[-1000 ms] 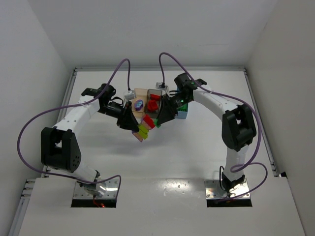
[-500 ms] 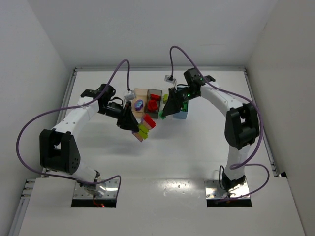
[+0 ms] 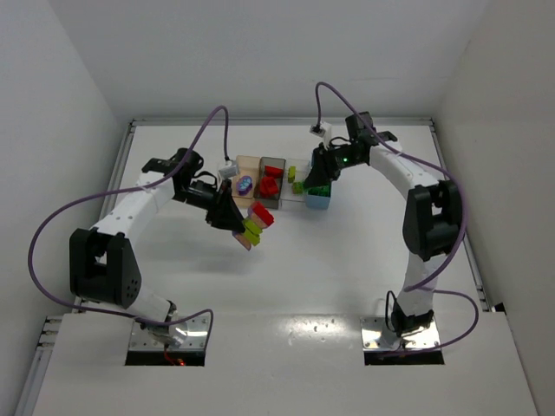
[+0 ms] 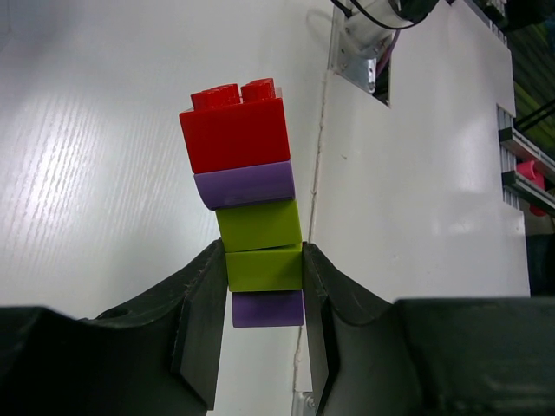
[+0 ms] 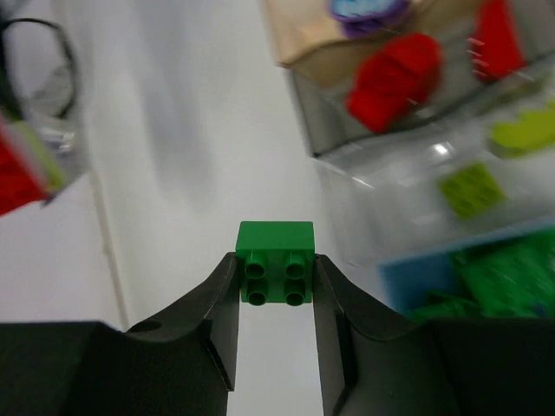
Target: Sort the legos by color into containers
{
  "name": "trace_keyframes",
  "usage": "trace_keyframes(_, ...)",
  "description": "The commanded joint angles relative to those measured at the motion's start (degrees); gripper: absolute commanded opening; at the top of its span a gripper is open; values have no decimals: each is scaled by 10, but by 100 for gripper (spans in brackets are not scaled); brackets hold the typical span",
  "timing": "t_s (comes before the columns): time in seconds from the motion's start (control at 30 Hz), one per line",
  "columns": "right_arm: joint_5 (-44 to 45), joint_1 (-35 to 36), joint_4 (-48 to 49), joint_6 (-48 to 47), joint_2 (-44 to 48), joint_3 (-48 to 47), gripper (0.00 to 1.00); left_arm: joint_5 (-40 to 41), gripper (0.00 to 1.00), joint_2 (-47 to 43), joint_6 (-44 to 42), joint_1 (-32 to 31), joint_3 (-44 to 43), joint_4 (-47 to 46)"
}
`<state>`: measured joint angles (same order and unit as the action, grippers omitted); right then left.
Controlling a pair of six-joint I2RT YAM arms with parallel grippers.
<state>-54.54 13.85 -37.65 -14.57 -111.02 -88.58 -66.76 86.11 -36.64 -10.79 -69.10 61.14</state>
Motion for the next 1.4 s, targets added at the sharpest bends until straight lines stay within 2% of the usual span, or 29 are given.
trace_keyframes(0.0, 161, -14, 113, 51, 22, 23, 0, -13, 11, -30, 10, -4, 5, -25)
trace_keyframes(0.1, 217, -19, 133, 56, 22, 30, 0, -13, 11, -30, 15, -4, 5, -31)
trace_keyframes(0.33, 270, -14, 131, 37, -17, 19, 1, -2, 11, -36, 32, -4, 11, -47)
trace_keyframes(0.43, 284, -8, 124, 31, -32, 13, 10, -2, 11, -41, 38, -4, 16, -54)
trace_keyframes(0.57, 291, -8, 124, 26, -44, 13, 32, 3, 11, -46, 43, -4, 16, -59)
trace_keyframes(0.63, 291, -8, 124, 26, -44, 13, 38, 3, 11, -46, 48, -4, 21, -65)
trace_keyframes(0.67, 291, -8, 124, 26, -44, 13, 49, 3, 11, -46, 48, -4, 21, -65)
trace_keyframes(0.77, 280, -8, 124, 26, -44, 13, 65, 8, 11, -46, 48, -4, 21, -65)
trace_keyframes(0.9, 262, -8, 135, 31, -10, 20, 74, 8, 11, -52, 53, -4, 27, -70)
trace_keyframes(0.97, 257, -8, 130, 31, 10, 20, 74, 8, 11, -52, 54, -4, 32, -70)
trace_keyframes(1.07, 205, -14, 124, 31, 47, 20, 74, 3, 11, -57, 54, -4, 37, -70)
trace_keyframes(1.17, 66, -19, 108, 24, 74, 25, 74, -7, 11, -62, 54, -4, 37, -70)
trace_keyframes(1.2, -20, -19, 95, 17, 74, 15, 75, -7, 11, -62, 54, -4, 37, -70)
trace_keyframes(1.3, -142, -1, 21, 3, 60, -24, 75, -14, 11, -62, 54, -4, 42, -70)
trace_keyframes(1.37, -182, 14, -3, 11, 30, -38, 79, -19, 11, -62, 54, -4, 42, -70)
